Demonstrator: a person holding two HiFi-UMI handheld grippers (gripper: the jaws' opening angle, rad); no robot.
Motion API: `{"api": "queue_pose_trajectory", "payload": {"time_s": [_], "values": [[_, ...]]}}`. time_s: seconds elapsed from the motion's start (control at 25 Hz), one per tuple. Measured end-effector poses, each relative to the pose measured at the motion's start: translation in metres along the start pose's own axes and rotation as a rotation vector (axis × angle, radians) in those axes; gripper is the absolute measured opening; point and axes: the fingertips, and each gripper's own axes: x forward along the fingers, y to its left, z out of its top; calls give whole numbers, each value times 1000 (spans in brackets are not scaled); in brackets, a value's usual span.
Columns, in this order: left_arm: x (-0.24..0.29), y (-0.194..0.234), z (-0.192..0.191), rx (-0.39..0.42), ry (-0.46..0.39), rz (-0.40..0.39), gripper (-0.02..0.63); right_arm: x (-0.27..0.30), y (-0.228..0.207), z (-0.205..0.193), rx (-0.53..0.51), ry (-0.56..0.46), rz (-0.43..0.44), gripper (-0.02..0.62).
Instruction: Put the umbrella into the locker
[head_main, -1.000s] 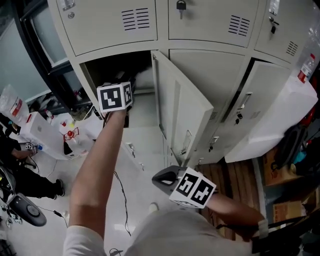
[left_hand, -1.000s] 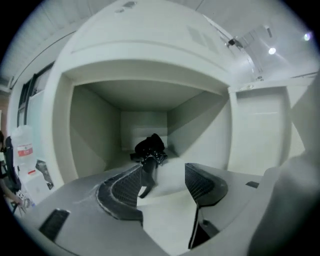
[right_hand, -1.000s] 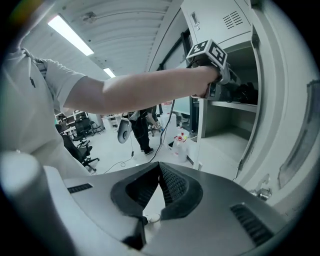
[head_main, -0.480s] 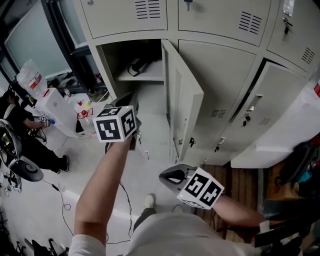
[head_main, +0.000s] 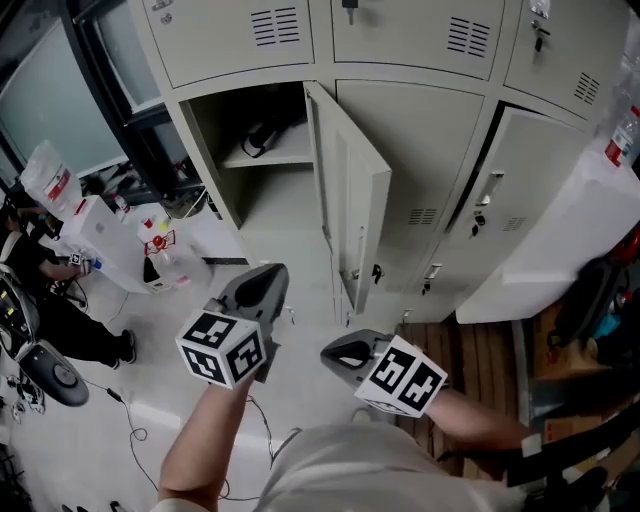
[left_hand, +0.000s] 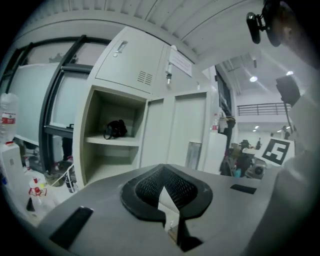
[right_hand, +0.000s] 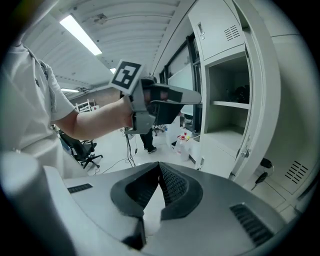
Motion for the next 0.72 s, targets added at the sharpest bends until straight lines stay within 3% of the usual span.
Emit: {"api": "queue_pose_trajectory", "payload": {"time_s": [0.24,0.72], "values": [[-74,-23,-32,60,42,-116,11,24,23,20,25,-18,-62,15],[-201,-9,-104,15,116,-242,9,79,88,42,102,-74,-174,15]]}}
